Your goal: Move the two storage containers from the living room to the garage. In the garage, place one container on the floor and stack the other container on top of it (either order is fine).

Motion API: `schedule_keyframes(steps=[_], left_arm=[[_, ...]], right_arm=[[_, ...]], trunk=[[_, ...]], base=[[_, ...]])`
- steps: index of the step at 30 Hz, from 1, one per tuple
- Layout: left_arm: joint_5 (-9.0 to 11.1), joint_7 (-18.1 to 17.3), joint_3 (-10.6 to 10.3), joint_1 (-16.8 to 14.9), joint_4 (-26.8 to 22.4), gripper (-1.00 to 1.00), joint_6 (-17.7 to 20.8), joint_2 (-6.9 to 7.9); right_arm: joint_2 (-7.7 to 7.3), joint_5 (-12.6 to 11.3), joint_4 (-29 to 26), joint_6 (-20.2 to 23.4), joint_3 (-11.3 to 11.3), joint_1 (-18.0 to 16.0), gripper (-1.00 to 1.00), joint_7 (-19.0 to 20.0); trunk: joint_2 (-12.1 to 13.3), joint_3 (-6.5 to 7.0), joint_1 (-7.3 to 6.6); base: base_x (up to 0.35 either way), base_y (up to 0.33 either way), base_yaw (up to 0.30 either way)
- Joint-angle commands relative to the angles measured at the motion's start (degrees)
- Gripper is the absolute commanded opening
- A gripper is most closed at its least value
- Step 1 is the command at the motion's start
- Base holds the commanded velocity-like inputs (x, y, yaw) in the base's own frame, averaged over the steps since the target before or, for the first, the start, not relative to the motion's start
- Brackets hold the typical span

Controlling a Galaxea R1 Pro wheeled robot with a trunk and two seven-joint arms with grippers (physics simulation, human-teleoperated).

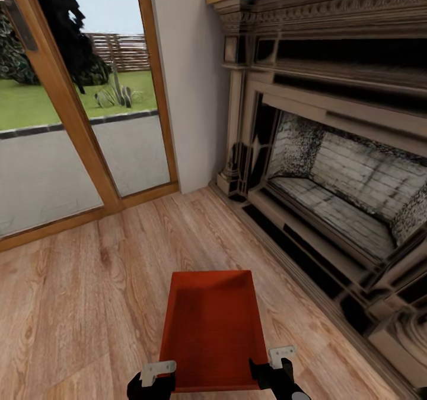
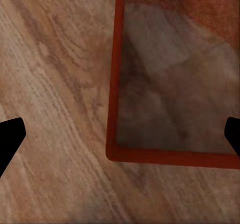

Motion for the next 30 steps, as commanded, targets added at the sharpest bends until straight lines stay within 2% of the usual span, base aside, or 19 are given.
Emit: schedule_keyframes(steps=[1,26,30], left_arm=[[-0.4,0.3,-0.1,0.0,-0.1,1.0,0.3,0.0],[-0.3,0.2,0.0,0.0,-3.1,1.0,0.6,0.0],[-0.3,0.2,0.0,0.0,-3.1,1.0,0.6,0.0]], right_arm=[[0.04,0.4,0.0,-0.2,-0.3,0.0,1.0,0.3],[0.04,0.4,0.1,-0.2,-0.3,0.0,1.0,0.3],[0.04,0.4,0.1,-0.2,-0.3,0.0,1.0,0.3]], trunk=[[0.0,-0.04,-0.01],[0.0,-0.04,-0.01],[-1.6,-0.76,0.87]], base=[[0.0,0.0,0.0],[0.0,0.0,0.0],[0.0,0.0,0.0]])
